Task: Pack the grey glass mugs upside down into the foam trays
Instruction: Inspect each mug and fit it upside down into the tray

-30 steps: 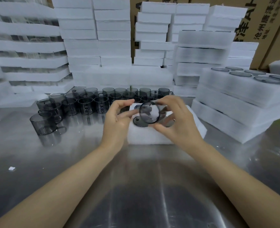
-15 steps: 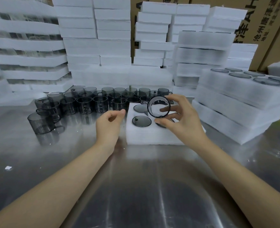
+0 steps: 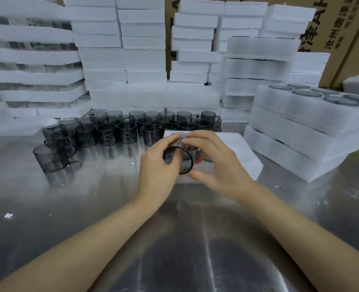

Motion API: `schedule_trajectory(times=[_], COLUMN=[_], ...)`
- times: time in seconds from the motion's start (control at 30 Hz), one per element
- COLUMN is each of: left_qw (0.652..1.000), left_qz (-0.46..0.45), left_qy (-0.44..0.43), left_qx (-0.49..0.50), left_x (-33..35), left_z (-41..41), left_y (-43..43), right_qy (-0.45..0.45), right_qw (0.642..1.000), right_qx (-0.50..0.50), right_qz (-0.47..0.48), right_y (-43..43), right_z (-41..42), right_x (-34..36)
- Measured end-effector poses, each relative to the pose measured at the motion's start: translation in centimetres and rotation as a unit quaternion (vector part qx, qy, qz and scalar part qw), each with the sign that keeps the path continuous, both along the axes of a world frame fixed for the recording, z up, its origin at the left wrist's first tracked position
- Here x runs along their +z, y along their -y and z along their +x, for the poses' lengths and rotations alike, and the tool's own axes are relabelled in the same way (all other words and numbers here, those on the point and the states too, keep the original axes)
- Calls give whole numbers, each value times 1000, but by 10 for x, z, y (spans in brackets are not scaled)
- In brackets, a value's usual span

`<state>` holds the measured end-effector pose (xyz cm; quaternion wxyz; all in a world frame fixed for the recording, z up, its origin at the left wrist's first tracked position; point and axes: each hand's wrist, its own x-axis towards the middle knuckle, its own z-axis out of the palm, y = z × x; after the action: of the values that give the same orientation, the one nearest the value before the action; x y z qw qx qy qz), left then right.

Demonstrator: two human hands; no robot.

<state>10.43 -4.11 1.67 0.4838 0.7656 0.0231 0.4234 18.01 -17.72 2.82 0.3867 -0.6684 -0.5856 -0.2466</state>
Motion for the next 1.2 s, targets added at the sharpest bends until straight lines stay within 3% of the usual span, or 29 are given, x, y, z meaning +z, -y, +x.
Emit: schedule_trajectory(times=[0.43,0.6,0.77,0.93,1.07,1.2], left_qw=[999,996,998,998,989,968], left_qz=[47,83,51,62,-64,-172], left_qy=[13,11,-19,3,65,73], left_qx=[1,-9,-21,-14,-116,-169], left_x=[5,5,4,1,1,4], left_z=[-1,-2,0,0,1,1], left_y=[-7,-11,-11,-13,-9,-5], right_qy=[31,86,151,34,-90,-220], right_qw=[998,992,984,998,995,972], right_qx=[-20,-53,-60,-23,-18,26], right_qz=[-46,-72,-79,-45,30,78], right_y=[2,3,0,6,4,1], right_z=[-6,-6,-10,-3,-3,-9], right_x=[6,7,8,9,10,11])
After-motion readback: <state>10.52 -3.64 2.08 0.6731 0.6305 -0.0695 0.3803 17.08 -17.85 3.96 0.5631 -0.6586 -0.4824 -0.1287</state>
